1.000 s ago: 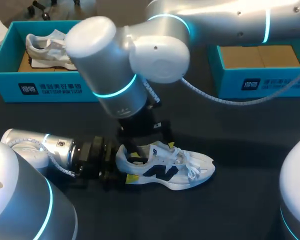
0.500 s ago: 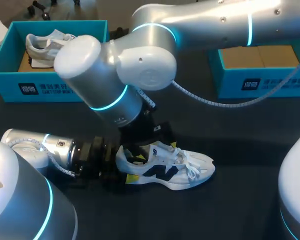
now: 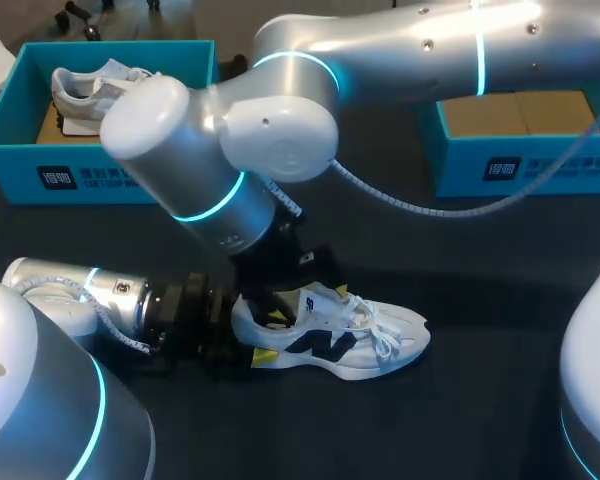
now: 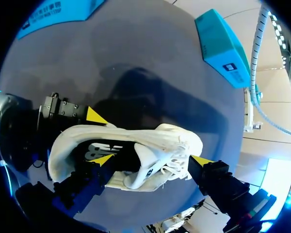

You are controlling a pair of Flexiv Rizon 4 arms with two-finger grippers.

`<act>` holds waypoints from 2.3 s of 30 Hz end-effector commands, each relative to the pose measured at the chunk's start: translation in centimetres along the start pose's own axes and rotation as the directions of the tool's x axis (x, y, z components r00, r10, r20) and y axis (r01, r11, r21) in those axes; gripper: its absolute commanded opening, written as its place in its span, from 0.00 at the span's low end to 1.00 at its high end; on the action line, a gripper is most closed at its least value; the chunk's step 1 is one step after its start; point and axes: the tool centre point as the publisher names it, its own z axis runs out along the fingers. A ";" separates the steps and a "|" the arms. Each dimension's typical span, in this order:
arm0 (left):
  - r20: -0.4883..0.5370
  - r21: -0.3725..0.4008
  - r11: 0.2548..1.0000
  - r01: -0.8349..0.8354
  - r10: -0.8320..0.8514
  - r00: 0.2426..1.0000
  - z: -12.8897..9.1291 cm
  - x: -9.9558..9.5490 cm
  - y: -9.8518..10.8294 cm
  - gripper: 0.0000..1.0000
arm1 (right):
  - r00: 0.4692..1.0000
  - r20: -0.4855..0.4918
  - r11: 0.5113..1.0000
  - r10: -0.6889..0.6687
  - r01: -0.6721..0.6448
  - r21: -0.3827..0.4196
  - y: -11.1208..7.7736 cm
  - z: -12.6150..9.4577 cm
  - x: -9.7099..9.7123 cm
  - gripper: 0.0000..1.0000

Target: Take the shoe out of the shoebox, open the shoe tongue, remove and reinsert the insole, then place the shoe into the shoebox

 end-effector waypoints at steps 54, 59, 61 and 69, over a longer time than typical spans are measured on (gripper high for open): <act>0.003 -0.001 1.000 0.000 0.000 1.000 0.0 0.0 -0.1 0.00 | 0.929 -0.213 0.947 0.303 -0.269 0.175 -3.5 0.1 -2.6 0.62; 0.003 -0.001 1.000 0.000 0.000 1.000 0.0 0.0 -0.1 0.00 | 0.930 -0.236 0.954 0.282 -0.247 0.168 -3.4 0.8 -3.4 0.56; 0.003 -0.001 1.000 0.000 0.000 1.000 0.0 0.0 -0.1 0.00 | 0.929 -0.245 0.956 0.278 -0.242 0.169 -3.1 1.2 -3.8 0.58; 0.003 -0.001 1.000 0.000 0.000 1.000 0.0 0.0 -0.1 0.00 | 0.917 -0.269 0.953 0.295 -0.260 0.156 -3.0 0.9 -4.3 0.43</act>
